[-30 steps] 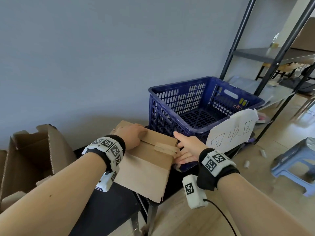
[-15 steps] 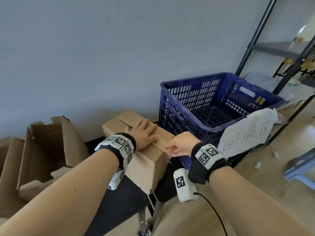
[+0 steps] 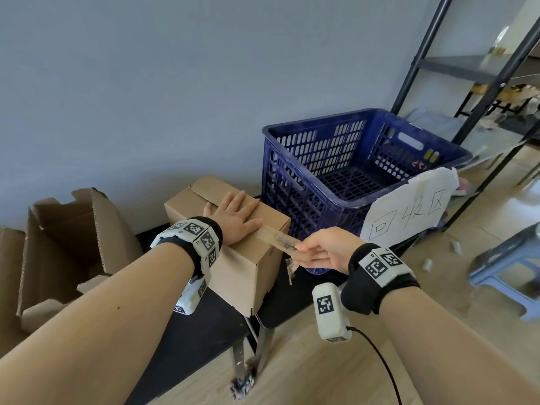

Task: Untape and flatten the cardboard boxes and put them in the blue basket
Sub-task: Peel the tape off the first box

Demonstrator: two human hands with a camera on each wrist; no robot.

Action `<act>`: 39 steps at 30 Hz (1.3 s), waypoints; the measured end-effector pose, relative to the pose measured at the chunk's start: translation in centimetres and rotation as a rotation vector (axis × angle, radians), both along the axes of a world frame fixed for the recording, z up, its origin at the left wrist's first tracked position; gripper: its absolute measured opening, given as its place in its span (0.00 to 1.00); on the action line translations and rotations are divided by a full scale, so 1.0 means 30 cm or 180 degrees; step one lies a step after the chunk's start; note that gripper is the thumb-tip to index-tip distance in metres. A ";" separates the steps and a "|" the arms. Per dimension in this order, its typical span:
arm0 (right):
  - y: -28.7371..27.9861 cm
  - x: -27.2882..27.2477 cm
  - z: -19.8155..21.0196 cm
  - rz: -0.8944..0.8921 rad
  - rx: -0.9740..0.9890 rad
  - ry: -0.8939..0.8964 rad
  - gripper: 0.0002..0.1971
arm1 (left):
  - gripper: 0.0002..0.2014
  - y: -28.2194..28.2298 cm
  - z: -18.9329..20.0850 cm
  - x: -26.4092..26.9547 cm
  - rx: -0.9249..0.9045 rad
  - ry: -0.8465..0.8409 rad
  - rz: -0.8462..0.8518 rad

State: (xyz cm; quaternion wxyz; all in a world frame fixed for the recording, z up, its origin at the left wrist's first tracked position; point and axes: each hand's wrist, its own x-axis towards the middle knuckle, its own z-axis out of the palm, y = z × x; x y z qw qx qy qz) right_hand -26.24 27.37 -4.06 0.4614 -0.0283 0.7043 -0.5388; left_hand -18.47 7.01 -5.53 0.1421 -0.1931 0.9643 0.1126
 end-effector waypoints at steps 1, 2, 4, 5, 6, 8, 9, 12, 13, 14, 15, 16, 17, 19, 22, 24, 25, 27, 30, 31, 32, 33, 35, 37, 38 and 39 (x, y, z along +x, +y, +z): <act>0.014 0.003 0.000 -0.0017 -0.0040 -0.0072 0.14 | 0.29 0.002 -0.002 0.000 -0.0002 0.0001 -0.0006; 0.024 0.006 0.000 -0.0024 -0.0056 -0.0139 0.14 | 0.29 0.004 -0.004 0.000 0.0002 -0.0003 -0.0013; 0.043 0.010 -0.005 -0.0057 -0.0032 -0.0229 0.14 | 0.30 0.009 -0.004 0.001 0.0007 -0.0013 -0.0027; 0.052 0.008 -0.009 -0.0080 -0.0009 -0.0254 0.14 | 0.31 0.009 -0.002 0.001 0.0007 -0.0020 -0.0034; 0.063 0.008 -0.013 -0.0097 0.0027 -0.0284 0.13 | 0.32 0.010 -0.001 0.003 0.0003 -0.0035 -0.0039; 0.090 0.005 -0.014 -0.0110 0.0117 -0.0333 0.10 | 0.34 0.011 0.001 0.006 -0.0013 -0.0064 -0.0045; 0.106 0.003 -0.013 -0.0113 0.0172 -0.0362 0.09 | 0.35 0.013 0.003 0.006 -0.0021 -0.0076 -0.0052; 0.135 -0.001 -0.011 -0.0153 0.0319 -0.0455 0.05 | 0.38 0.022 0.003 0.005 -0.0082 -0.0083 -0.0077; 0.140 -0.001 -0.015 -0.0159 0.0367 -0.0484 0.05 | 0.39 0.026 0.003 0.006 -0.0113 -0.0088 -0.0097; 0.142 0.002 -0.019 -0.0184 0.0407 -0.0517 0.05 | 0.40 0.028 0.002 0.006 -0.0135 -0.0085 -0.0112; 0.150 0.000 -0.029 -0.0225 0.0420 -0.0568 0.05 | 0.41 0.029 0.003 0.008 -0.0139 -0.0081 -0.0121; 0.162 0.002 -0.038 -0.0257 0.0456 -0.0593 0.04 | 0.41 0.027 0.002 0.010 -0.0127 -0.0076 -0.0126; 0.179 -0.001 -0.052 -0.0306 0.0499 -0.0574 0.04 | 0.42 0.025 0.002 0.011 -0.0108 -0.0068 -0.0127; 0.217 -0.009 -0.074 -0.0357 0.0587 -0.0496 0.05 | 0.42 0.020 0.002 0.010 -0.0091 -0.0046 -0.0124; 0.237 -0.014 -0.088 -0.0301 0.0801 -0.0414 0.05 | 0.43 0.024 0.001 0.004 -0.0068 -0.0001 -0.0094; 0.207 -0.005 -0.090 -0.0137 0.1162 -0.0150 0.05 | 0.45 0.033 -0.001 0.007 -0.0038 0.0073 -0.0054; 0.190 -0.002 -0.103 0.0054 0.1412 0.0096 0.07 | 0.46 0.035 -0.002 0.010 -0.0030 0.0105 -0.0044; 0.163 -0.012 -0.127 0.0451 0.1895 0.0671 0.14 | 0.48 0.036 -0.002 0.013 -0.0018 0.0156 -0.0039; 0.159 -0.070 -0.164 0.0409 0.2244 0.1322 0.29 | 0.48 0.036 -0.003 0.019 0.0030 0.0236 0.0002; 0.166 -0.087 -0.174 0.0453 0.2324 0.1310 0.39 | 0.48 0.036 -0.002 0.021 0.0037 0.0249 0.0018; 0.183 -0.079 -0.164 0.0542 0.2226 0.1204 0.43 | 0.47 0.036 -0.002 0.025 0.0037 0.0262 0.0023; 0.197 -0.070 -0.156 0.0576 0.2084 0.1009 0.39 | 0.47 0.037 -0.003 0.029 0.0032 0.0279 0.0016; 0.249 -0.046 -0.153 0.0563 0.1487 0.0170 0.24 | 0.47 0.036 -0.004 0.037 0.0037 0.0305 -0.0003; 0.319 -0.034 -0.163 0.0254 0.1384 -0.0006 0.20 | 0.49 0.037 0.000 0.041 0.0084 0.0276 -0.0004; 0.341 -0.044 -0.175 0.0091 0.1641 0.0079 0.21 | 0.50 0.038 0.003 0.039 0.0103 0.0258 -0.0001; 0.358 -0.058 -0.194 -0.0116 0.1956 0.0401 0.23 | 0.51 0.042 0.005 0.035 0.0107 0.0245 -0.0005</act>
